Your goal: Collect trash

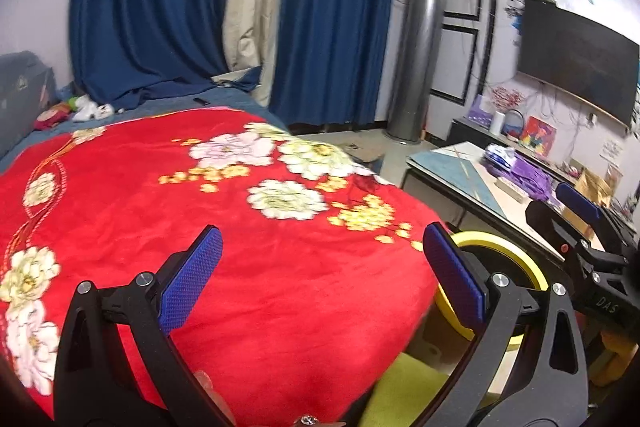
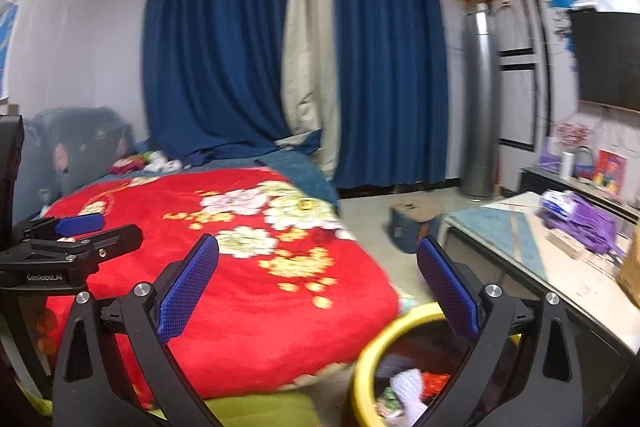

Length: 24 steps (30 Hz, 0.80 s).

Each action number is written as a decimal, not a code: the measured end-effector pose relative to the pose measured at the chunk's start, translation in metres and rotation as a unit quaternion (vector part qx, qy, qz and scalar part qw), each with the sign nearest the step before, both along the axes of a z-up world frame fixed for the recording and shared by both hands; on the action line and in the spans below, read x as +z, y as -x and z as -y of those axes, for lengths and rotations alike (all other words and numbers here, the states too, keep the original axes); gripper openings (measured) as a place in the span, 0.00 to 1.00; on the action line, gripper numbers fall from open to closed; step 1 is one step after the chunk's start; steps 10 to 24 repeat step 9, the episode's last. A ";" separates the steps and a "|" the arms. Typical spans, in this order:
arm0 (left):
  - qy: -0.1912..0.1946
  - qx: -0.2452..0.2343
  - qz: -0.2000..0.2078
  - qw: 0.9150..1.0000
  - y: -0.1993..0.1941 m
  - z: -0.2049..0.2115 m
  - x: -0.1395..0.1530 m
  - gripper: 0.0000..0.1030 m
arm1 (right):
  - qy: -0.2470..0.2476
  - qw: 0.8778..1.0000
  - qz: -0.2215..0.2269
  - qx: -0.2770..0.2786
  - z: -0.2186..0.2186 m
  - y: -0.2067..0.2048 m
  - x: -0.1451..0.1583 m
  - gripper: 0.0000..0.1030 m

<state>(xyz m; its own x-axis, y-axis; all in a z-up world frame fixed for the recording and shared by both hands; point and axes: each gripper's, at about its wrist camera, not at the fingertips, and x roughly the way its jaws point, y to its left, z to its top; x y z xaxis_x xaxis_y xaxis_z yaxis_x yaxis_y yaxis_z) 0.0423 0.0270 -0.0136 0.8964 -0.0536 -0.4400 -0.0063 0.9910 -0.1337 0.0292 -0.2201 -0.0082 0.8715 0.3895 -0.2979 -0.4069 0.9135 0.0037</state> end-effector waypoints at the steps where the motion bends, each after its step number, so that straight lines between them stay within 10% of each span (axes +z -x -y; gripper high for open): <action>1: 0.000 0.016 -0.009 1.000 0.001 -0.012 0.001 0.89 | 0.001 1.000 -0.007 0.016 -0.011 -0.004 0.003 0.94; 5: 0.011 0.126 -0.065 0.990 0.010 -0.103 -0.008 0.89 | 0.028 0.993 -0.033 0.112 -0.090 -0.016 0.011 0.94; 9: 0.026 0.295 -0.130 0.946 0.043 -0.231 -0.029 0.89 | 0.045 0.964 -0.142 0.221 -0.217 -0.032 -0.003 0.94; 24: 0.026 0.295 -0.130 0.946 0.043 -0.231 -0.029 0.89 | 0.045 0.964 -0.142 0.221 -0.217 -0.032 -0.003 0.94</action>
